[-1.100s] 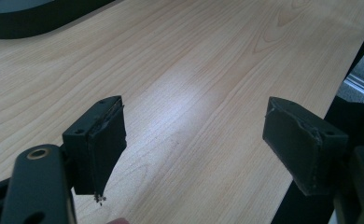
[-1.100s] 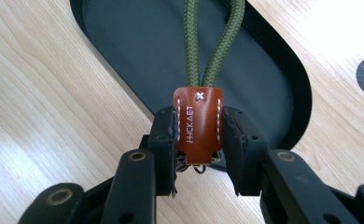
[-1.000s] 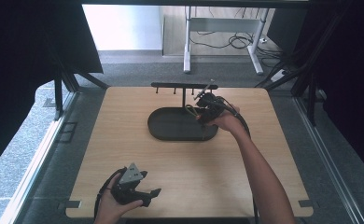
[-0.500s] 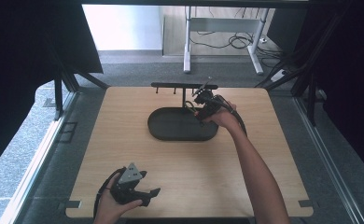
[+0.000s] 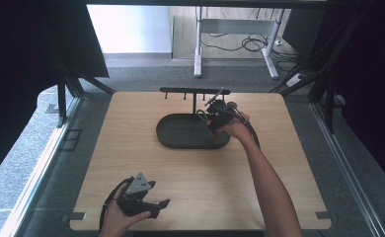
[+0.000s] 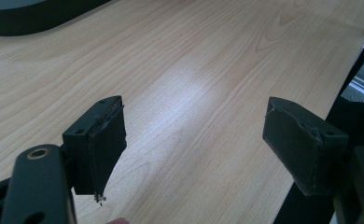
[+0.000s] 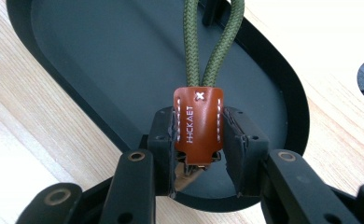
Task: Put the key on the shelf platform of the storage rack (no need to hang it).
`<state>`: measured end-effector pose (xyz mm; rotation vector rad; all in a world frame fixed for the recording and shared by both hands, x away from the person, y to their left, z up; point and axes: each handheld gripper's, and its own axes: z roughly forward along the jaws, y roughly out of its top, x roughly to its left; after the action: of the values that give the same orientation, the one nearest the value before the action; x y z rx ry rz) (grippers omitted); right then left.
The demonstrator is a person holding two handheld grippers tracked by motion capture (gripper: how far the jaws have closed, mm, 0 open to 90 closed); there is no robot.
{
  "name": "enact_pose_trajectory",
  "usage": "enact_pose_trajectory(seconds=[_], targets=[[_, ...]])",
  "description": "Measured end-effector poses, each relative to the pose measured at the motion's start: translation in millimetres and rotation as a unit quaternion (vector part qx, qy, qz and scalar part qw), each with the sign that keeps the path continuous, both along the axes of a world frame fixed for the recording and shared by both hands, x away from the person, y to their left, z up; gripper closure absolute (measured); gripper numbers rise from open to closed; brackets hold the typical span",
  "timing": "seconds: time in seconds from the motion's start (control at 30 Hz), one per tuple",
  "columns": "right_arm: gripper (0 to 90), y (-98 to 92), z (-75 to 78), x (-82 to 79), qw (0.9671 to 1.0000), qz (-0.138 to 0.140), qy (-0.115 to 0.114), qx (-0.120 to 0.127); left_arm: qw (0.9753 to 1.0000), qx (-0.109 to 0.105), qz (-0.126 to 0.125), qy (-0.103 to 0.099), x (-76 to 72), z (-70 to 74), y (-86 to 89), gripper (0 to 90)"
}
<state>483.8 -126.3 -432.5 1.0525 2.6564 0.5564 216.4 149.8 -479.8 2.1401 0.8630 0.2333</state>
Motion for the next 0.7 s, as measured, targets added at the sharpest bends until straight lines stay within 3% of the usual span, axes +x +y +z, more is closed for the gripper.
enact_pose_trajectory(seconds=[0.43,0.7], targets=[[63.3,-3.9,-12.0,-3.6,0.9999,0.008,0.012,0.004,1.0000,0.001,0.000,0.002,0.4,-1.0,-0.5,21.9],[59.5,-7.0,-4.7,-10.4,0.9998,0.015,0.004,0.009,1.0000,0.002,-0.002,0.002,0.1,-1.4,-2.3,21.9]])
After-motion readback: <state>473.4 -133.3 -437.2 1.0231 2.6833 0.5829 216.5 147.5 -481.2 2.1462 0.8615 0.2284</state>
